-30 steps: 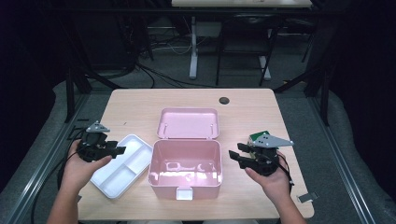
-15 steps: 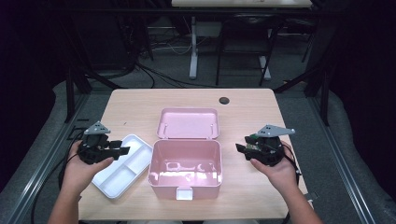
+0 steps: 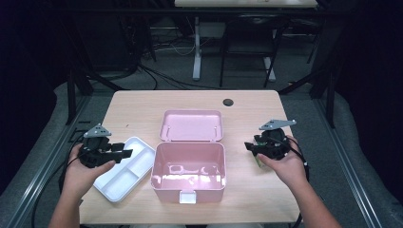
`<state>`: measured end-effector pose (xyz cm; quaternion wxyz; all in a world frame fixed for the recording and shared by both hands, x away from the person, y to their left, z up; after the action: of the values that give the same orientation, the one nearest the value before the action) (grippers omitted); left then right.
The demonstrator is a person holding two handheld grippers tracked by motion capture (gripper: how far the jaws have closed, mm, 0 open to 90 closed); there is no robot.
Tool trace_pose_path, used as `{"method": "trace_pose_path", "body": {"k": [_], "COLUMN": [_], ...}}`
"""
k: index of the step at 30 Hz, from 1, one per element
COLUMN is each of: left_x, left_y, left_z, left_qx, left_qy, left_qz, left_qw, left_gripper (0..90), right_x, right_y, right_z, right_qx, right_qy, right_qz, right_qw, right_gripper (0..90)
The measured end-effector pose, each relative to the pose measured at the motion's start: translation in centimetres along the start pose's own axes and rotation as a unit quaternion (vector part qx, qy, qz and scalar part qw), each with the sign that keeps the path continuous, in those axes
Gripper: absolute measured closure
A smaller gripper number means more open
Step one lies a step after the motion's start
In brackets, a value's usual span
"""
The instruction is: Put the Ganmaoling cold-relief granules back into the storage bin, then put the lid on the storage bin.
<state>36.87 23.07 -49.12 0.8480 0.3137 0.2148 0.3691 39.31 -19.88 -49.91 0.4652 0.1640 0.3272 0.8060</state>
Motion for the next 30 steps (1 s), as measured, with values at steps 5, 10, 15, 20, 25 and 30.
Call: {"method": "trace_pose_path", "body": {"k": [5,10,15,20,25,30], "left_x": [0.0,-0.1,-0.2,-0.1,-0.2,-0.1], "left_y": [0.2,0.3,0.4,0.7,0.8,0.8], "left_z": [0.2,0.3,0.3,0.5,0.4,0.4], "left_qx": [-0.005,-0.006,-0.008,-0.018,-0.019,-0.021], "left_qy": [0.0,-0.001,-0.001,0.001,0.002,0.004], "left_qz": [-0.002,-0.002,-0.005,-0.005,-0.006,-0.007], "left_qw": [1.0,1.0,1.0,0.9998,0.9998,0.9998], "left_gripper": [54.9,54.6,54.4,54.3,54.2,54.2], "right_x": [-1.3,-2.9,-4.0,-5.1,-5.9,-6.7], "right_y": [-0.8,-1.6,-2.4,-2.9,-3.2,-3.7], "right_z": [0.0,0.2,-0.1,-0.4,-0.7,-1.3], "right_qx": [0.05,0.07,0.093,0.11,0.126,0.148], "right_qy": [-0.004,-0.008,-0.022,-0.028,-0.043,-0.055], "right_qz": [-0.022,-0.045,-0.048,-0.067,-0.066,-0.068], "right_qw": [0.9985,0.9965,0.9943,0.9913,0.9889,0.985], "right_gripper": [42.8,33.4,26.8,20.7,19.2,19.1]}}
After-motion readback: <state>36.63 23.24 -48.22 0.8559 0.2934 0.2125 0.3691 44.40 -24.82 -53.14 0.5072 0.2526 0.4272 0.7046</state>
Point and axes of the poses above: each handheld gripper's, and its own axes: y roughly backward along the jaws, z roughly out of its top, x roughly to its left, the point moved 8 cm from there along -y, roughly forward along the jaws, and after that the axes turned 4 degrees about -z, right-handed, at the moved point
